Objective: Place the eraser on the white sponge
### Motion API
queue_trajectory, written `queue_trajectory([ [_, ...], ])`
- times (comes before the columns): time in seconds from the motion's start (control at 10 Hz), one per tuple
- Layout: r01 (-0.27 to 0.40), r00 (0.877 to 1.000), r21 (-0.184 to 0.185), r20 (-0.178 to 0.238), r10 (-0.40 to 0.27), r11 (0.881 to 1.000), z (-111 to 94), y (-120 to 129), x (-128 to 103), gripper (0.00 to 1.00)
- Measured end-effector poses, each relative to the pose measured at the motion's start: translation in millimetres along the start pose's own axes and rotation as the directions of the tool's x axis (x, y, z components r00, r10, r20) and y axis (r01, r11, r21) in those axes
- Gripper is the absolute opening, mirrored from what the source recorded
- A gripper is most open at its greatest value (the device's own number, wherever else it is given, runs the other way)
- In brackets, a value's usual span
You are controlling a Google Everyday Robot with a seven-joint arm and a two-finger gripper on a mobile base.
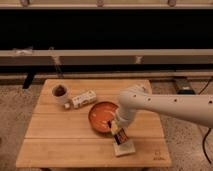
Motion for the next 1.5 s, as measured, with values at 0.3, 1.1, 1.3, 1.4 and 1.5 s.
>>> queue_trajectory([
  [0.3,-0.041,0.998,0.011,-0.049,0.041,0.999,22.7,-14.4,32.0,0.0],
  [1.1,-0.014,0.998,0.074,-0.055,0.018,0.997,15.0,2.5,62.2,0.27],
  [1.3,-0.004,0.997,0.101,-0.072,0.011,0.995,18.4,4.7,64.9,0.47],
  [1.4,0.007,0.997,0.111,-0.081,0.002,0.994,20.6,7.3,64.4,0.56],
  [1.5,0.014,0.996,0.123,-0.089,-0.003,0.992,22.7,9.0,65.2,0.69],
])
